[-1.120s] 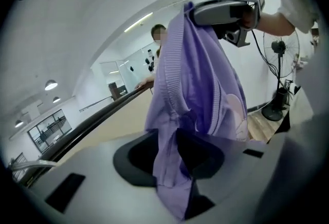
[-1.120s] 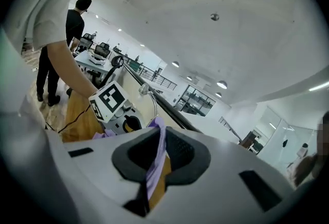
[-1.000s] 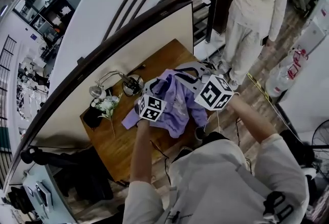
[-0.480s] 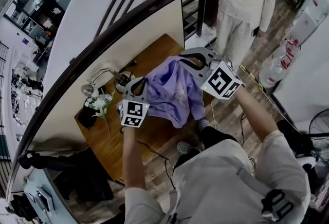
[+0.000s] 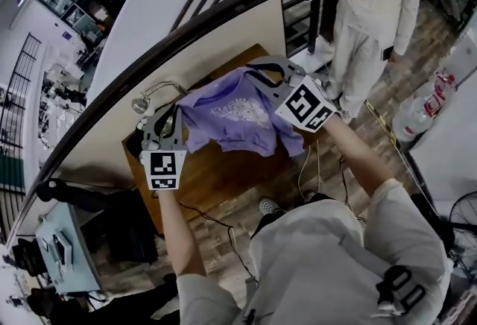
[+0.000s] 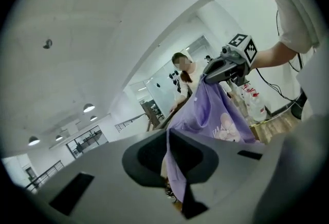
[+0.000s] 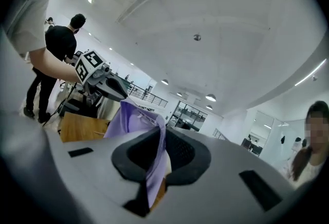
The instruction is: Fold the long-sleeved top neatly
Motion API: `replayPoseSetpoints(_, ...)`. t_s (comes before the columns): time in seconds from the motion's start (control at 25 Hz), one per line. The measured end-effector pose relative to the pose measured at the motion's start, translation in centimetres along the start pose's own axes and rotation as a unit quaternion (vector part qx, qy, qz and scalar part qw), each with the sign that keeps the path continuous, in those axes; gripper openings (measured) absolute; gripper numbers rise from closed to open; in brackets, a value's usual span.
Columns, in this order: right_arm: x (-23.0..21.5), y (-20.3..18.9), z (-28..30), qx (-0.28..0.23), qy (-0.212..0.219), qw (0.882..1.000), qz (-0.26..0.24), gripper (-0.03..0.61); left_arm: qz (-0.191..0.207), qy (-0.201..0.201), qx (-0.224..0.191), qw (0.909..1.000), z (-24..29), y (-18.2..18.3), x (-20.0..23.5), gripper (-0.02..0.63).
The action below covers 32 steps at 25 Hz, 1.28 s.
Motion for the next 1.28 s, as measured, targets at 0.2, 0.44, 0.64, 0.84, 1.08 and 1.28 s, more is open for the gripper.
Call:
replayPoseSetpoints(0.2,-0.2,2.7,-3.9,-0.036,-0.009,0.999,-0.035,0.038,0.005,0.049,-0.034,0.9982,-5.3,4.5,-2.9,0.036)
replayPoseSetpoints(0.44,0.8,5.6,-7.1,-0.073,0.006,0.995,-0.063,0.04,0.053,0.106,-0.023,0.9926,-11.0,7.4,-6.2,0.037)
replayPoseSetpoints(0.64,2.2,6.5,-10.0,-0.098,0.022,0.992,-0.074,0.041,0.064,0.138,-0.011,0.9883,-13.5,7.3,-9.3,0.037)
replayPoseSetpoints(0.84,2.5,6.6,-10.5,-0.108,0.032,0.991,-0.067,0.04,0.048,0.162,0.008,0.9856,-14.7,6.4,-10.7,0.037)
replayPoseSetpoints(1.08,4.2,3.6,-5.6,-0.095,0.061,0.992,-0.055,0.04,0.029,0.163,0.033,0.9856,-12.5,2.0,-8.8,0.037)
replayPoseSetpoints(1.28,5.7,-0.4,0.7,-0.056,0.104,0.991,-0.069,0.04,-0.024,0.143,0.06,0.9876,-9.1,-3.2,-4.6,0.037)
Point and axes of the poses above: the fingertips, and each gripper's own axes: z forward along the fingers, x to its left, y out of its top, the point moved 6 cm from there along -z, backward along the fingers, and after that the axes turned 14 degrees about -z, right-handed, at the moved point
